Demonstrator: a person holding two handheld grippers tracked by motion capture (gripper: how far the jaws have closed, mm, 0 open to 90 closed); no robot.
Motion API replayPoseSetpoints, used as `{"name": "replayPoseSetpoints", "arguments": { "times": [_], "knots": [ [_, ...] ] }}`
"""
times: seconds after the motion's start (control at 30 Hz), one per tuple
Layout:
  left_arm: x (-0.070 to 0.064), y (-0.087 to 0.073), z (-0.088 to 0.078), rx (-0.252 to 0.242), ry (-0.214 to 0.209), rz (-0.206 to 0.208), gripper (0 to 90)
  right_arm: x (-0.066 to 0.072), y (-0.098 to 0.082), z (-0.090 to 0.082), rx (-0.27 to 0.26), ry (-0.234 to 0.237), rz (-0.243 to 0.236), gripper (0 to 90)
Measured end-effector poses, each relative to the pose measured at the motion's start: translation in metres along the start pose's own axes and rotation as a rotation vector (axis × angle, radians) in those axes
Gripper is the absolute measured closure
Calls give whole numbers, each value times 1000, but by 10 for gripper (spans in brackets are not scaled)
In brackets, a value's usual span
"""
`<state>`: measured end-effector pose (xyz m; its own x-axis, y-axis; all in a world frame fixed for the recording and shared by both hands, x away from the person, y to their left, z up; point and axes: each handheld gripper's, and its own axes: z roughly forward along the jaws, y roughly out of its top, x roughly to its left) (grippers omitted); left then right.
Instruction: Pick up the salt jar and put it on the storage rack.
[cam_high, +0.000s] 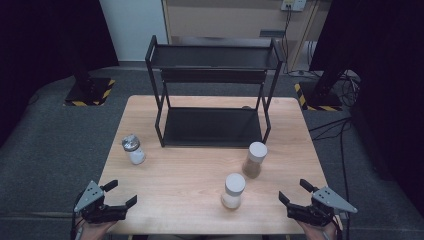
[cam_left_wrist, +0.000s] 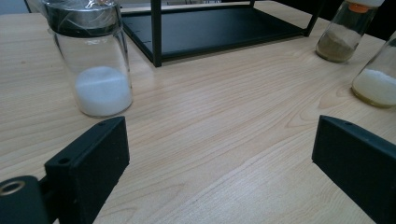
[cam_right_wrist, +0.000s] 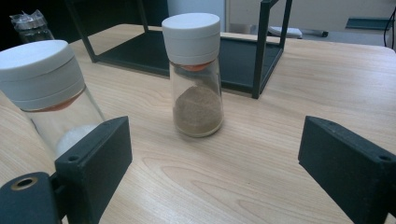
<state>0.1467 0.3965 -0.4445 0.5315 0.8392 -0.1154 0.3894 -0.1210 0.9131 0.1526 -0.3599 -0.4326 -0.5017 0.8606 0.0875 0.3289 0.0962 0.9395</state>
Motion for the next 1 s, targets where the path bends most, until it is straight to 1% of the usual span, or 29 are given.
{"name": "replayPoseSetpoints", "arguments": {
  "times": [0.23,0.3,0.47,0.53,0.67,0.83,1.0],
  "knots": [
    [-1,1,2,4,-2,2,27,0,-1,0,-1,-8,-4,97],
    [-1,1,2,8,-5,4,27,-1,-1,0,-1,0,-3,97],
    [0,1,3,6,-16,9,27,2,0,1,13,-6,-27,97],
    [2,1,2,2,-26,4,28,3,0,0,5,-2,-34,97],
    [2,0,2,2,-29,-2,27,6,1,1,14,-2,-52,96],
    [2,1,3,5,-28,6,27,7,2,3,20,0,-74,95],
    [1,2,3,13,-30,4,27,7,2,3,29,5,-77,93]
  ]
}}
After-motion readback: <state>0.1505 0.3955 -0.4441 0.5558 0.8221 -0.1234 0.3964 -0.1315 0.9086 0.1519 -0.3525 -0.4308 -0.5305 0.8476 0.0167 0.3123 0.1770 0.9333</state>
